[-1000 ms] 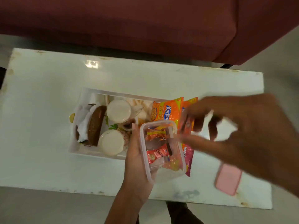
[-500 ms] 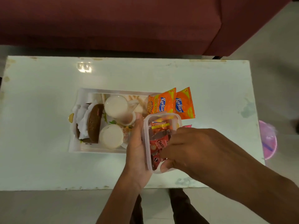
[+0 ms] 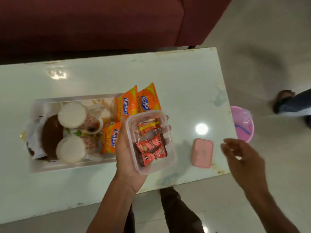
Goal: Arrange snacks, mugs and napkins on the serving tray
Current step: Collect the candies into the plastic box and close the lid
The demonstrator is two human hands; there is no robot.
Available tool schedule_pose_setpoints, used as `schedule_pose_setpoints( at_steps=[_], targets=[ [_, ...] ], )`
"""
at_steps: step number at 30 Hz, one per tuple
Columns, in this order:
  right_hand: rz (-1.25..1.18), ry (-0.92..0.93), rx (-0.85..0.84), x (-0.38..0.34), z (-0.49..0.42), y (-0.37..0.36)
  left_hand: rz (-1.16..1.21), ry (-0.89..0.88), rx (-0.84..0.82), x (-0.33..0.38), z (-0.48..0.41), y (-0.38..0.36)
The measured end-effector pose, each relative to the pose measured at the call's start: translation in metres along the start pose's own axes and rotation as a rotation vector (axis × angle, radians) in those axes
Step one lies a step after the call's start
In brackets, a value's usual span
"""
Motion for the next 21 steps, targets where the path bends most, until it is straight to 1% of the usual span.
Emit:
schedule_pose_setpoints(
  at_steps=[3,5,9,13,15,18,21],
  targets=[
    [0.041,-0.224,-0.085,0.070,-0.001,-0.039,-0.027,0.006,0.005,-0.017,-0.007,-0.015],
    [0.127,-0.292,-0.131,0.089,0.001,-0.067,-0.056,0.002,0.022,-0.028,-0.008,-0.023],
    [0.341,-0.251,-0.099,0.087,0.000,-0.100,-0.089,-0.002,0.074,-0.046,-0.012,-0.031],
    [0.377,-0.153,-0.021,0.085,0.005,-0.104,-0.083,0.042,0.135,-0.063,-0.017,-0.033],
    [0.325,-0.147,-0.034,0.085,0.005,-0.100,-0.058,0.055,0.150,-0.069,-0.021,-0.029],
    [0.055,-0.170,0.019,0.071,-0.006,-0.074,-0.026,0.040,0.185,-0.070,-0.024,-0.025],
    [-0.226,-0.050,0.060,0.019,-0.014,-0.025,-0.024,0.011,0.176,-0.064,-0.028,-0.019]
  ],
)
Point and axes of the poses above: each hand's wrist, its own z-axis away from the middle knuckle, its own y-axis out of the back of the hand, x = y × z, the point moved 9 cm from there along -z, towards the middle knuckle, and after that the axes turned 6 degrees about -z, right-handed, at the moved point
